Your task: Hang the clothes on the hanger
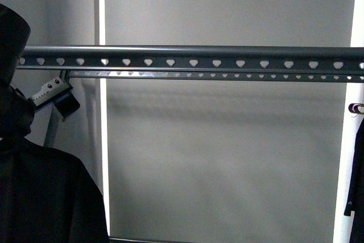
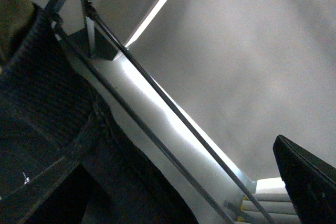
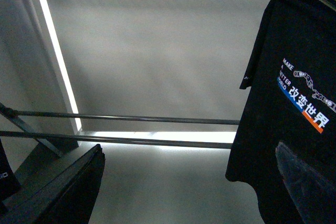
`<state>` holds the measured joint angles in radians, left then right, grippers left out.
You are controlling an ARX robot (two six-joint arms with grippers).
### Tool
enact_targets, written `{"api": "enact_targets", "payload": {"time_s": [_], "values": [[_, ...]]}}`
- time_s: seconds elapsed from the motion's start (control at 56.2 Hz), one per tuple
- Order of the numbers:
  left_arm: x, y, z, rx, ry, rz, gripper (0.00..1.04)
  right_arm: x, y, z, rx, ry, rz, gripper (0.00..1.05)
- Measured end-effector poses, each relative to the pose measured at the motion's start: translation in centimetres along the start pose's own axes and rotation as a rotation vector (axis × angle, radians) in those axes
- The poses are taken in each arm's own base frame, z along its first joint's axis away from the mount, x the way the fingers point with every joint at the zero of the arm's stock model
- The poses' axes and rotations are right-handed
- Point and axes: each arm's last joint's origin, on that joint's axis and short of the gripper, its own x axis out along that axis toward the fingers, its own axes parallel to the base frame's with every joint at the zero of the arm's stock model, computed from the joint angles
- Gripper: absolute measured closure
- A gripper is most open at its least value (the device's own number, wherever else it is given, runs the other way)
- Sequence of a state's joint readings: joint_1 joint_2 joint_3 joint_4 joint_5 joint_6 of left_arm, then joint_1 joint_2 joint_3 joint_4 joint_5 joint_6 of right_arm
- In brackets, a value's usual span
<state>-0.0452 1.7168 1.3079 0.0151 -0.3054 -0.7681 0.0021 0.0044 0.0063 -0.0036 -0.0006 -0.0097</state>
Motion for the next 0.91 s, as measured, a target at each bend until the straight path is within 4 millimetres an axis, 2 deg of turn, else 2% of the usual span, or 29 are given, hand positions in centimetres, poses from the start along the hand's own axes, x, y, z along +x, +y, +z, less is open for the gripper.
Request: {"api": "enact_targets", "payload": {"time_s": [0.089,0.302,0.391,0.498,0.551,0.711,0.782,0.836,0.907], "values": [[0.8,0.4,-0.3,0.018,0.029,0.047,0.17,0.0,0.0,0.0,0.000,0.000,0.000,0.07],[1.5,2.2,-1.0,0.048,0.106,0.084,0.64,0.0,0.0,0.0,0.000,0.000,0.000,0.07],[1.0,3.2,-1.0,0.061,0.158,0.065,0.83,0.0,0.0,0.0,0.000,0.000,0.000,0.07],[-0.4,4.2,-1.0,0.068,0.216,0.025,0.97,0.0,0.0,0.0,0.000,0.000,0.000,0.07],[-1.3,4.7,-1.0,0.063,0.254,0.002,1.01,0.0,0.0,0.0,0.000,0.000,0.000,0.07],[-4.7,6.2,-1.0,0.157,0.375,-0.096,1.01,0.0,0.0,0.0,0.000,0.000,0.000,0.07],[-6.7,6.8,-1.2,0.234,0.445,-0.188,1.01,0.0,0.0,0.0,0.000,0.000,0.000,0.07],[-9.2,7.4,-1.4,0.315,0.536,-0.301,1.01,0.0,0.0,0.0,0.000,0.000,0.000,0.07],[-11.0,7.7,-1.3,0.389,0.591,-0.409,1.01,0.0,0.0,0.0,0.000,0.000,0.000,0.07]]}}
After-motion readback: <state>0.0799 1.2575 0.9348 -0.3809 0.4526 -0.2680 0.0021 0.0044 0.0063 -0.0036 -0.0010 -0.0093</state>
